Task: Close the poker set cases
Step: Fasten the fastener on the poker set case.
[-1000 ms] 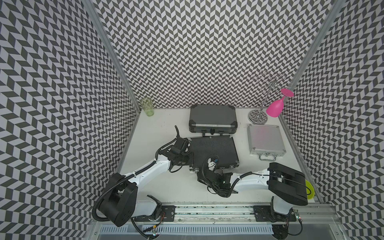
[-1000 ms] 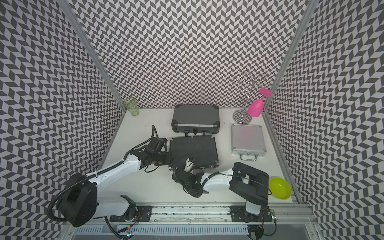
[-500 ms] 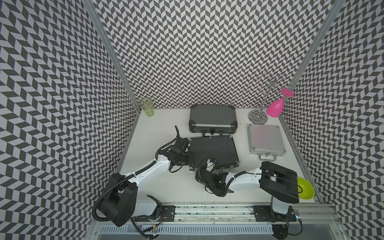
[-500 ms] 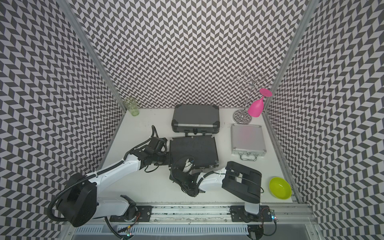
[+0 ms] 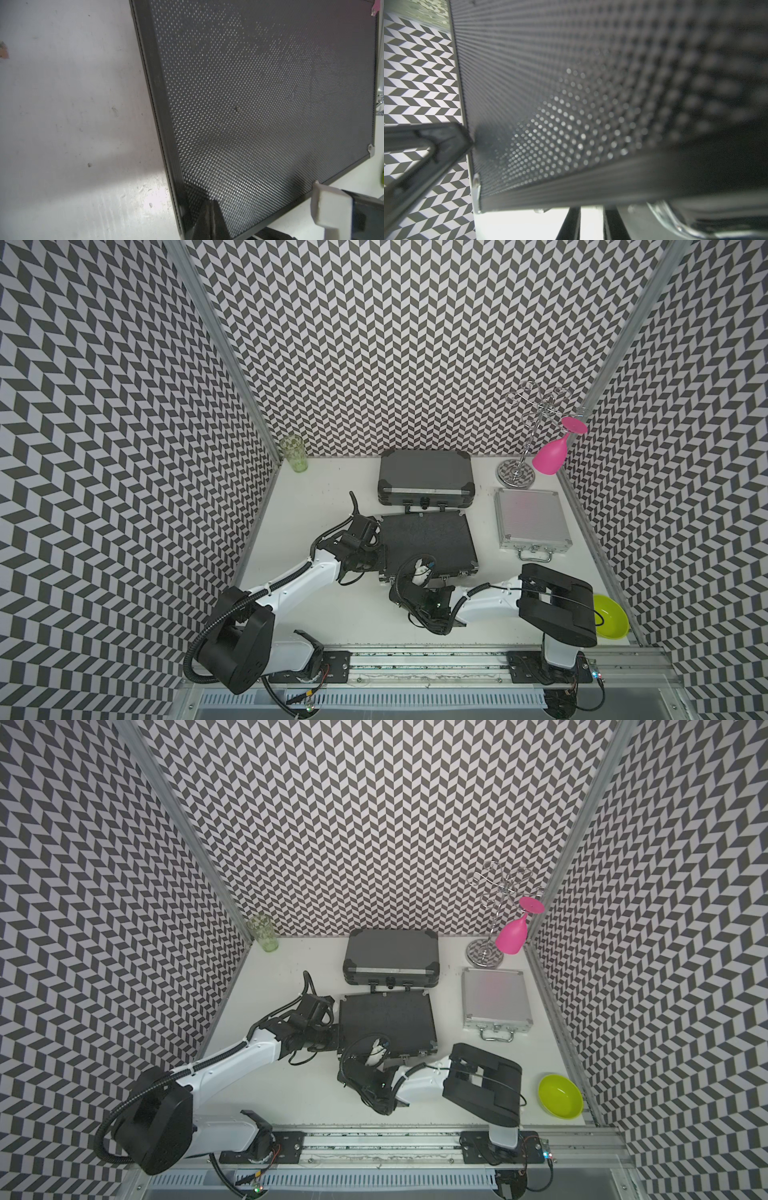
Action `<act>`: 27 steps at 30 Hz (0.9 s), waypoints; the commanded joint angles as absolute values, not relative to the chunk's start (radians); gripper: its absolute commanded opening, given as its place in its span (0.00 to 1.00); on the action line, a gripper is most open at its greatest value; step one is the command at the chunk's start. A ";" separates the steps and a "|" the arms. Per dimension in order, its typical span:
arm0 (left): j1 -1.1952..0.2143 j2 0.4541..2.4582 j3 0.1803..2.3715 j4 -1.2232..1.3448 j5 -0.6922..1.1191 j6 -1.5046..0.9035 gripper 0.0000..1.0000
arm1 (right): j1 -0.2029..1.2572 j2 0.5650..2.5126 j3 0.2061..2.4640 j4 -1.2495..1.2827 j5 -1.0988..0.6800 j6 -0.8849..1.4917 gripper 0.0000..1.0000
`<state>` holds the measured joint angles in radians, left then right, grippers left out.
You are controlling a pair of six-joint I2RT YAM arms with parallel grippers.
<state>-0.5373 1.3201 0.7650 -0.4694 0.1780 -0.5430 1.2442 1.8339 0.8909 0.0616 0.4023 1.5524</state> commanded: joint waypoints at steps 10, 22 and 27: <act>-0.548 1.320 0.739 -0.542 0.174 -0.541 0.08 | 1.239 1.783 0.833 0.055 0.433 1.488 0.29; -0.547 1.325 0.736 -0.537 0.179 -0.550 0.07 | 1.236 1.837 0.843 0.057 0.434 1.537 0.25; -0.547 1.321 0.732 -0.534 0.181 -0.551 0.07 | 1.235 1.850 0.844 0.057 0.459 1.574 0.25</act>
<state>-0.5373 1.3193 0.7643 -0.4690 0.1795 -0.5438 1.2438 1.8069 0.8482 0.0837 0.4095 1.5246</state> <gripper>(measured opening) 0.075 0.249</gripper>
